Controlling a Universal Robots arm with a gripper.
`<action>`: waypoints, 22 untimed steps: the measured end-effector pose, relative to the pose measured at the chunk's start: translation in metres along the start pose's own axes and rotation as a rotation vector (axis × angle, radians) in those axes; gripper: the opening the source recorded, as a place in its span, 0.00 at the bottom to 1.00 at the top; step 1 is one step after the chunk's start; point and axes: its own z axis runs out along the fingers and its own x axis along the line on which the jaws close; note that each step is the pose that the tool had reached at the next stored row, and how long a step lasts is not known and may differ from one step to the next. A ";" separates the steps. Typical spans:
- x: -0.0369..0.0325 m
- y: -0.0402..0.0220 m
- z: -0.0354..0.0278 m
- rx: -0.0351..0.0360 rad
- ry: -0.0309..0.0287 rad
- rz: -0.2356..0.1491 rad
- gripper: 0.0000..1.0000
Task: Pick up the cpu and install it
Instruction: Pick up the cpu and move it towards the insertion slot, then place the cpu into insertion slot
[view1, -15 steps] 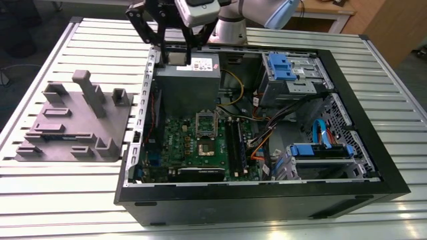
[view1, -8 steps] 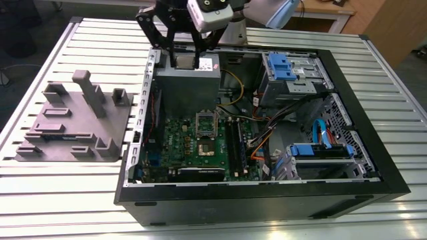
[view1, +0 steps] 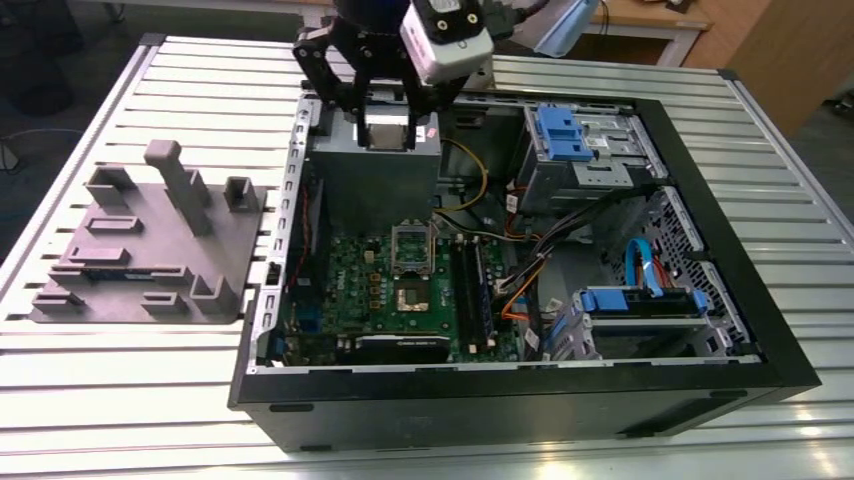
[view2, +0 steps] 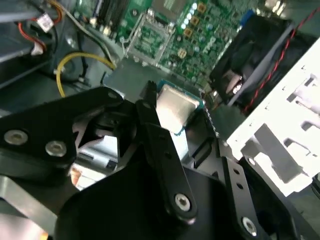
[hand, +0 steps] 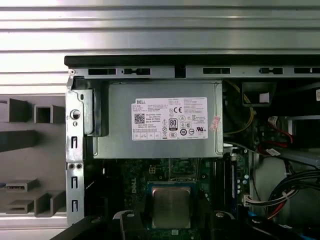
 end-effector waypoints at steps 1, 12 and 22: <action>-0.0002 -0.0040 0.0012 0.0001 0.0001 0.000 0.47; -0.0214 -0.0238 0.0106 0.0000 0.0010 0.000 0.47; -0.0224 -0.0238 0.0105 0.0001 0.0010 0.000 0.47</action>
